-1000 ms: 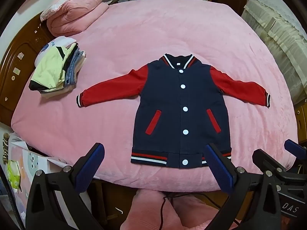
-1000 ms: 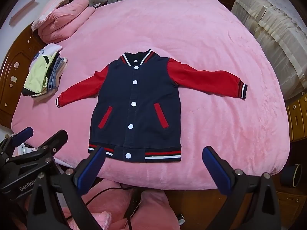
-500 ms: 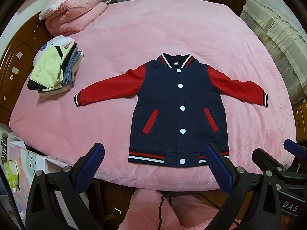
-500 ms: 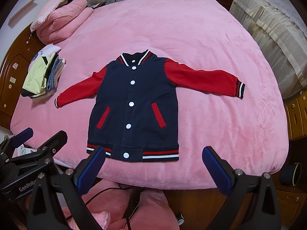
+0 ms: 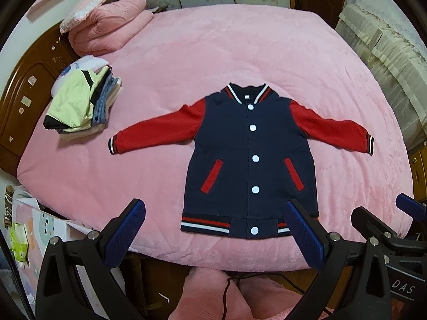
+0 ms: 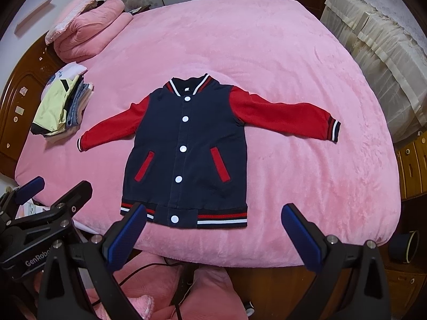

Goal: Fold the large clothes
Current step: 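Move both tools toward the spread navy jacket, then grasp the striped cuff of a red sleeve with the left tool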

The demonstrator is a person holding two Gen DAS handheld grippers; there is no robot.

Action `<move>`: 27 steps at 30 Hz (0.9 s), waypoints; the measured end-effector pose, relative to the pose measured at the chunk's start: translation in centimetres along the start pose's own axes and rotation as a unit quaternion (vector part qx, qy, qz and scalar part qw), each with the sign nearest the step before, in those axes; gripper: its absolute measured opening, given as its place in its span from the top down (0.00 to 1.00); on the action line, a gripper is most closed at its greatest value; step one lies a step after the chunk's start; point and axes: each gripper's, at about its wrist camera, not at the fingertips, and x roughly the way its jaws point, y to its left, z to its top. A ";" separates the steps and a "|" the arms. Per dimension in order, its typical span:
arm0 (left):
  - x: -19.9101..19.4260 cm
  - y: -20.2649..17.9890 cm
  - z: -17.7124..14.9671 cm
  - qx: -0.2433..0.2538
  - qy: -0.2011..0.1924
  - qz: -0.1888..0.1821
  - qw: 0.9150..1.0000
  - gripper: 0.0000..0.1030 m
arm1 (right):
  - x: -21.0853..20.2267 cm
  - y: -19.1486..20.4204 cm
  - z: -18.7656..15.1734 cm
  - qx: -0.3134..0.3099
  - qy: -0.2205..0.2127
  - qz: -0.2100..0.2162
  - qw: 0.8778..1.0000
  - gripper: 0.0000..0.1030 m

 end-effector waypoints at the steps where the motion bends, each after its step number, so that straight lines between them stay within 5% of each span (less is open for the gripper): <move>1: -0.2 0.0 0.0 0.000 -0.005 0.000 1.000 0.01 | -0.1 0.0 0.0 0.000 -0.003 0.000 1.000 0.02; 18: 0.8 1.8 -0.3 -0.024 0.049 0.010 0.998 0.01 | 0.5 1.4 0.3 -0.026 -0.006 0.008 1.000 0.02; 27: 3.7 6.7 -3.6 -0.098 0.115 0.004 0.988 0.01 | 3.7 4.8 -0.3 -0.055 0.031 0.060 0.996 0.03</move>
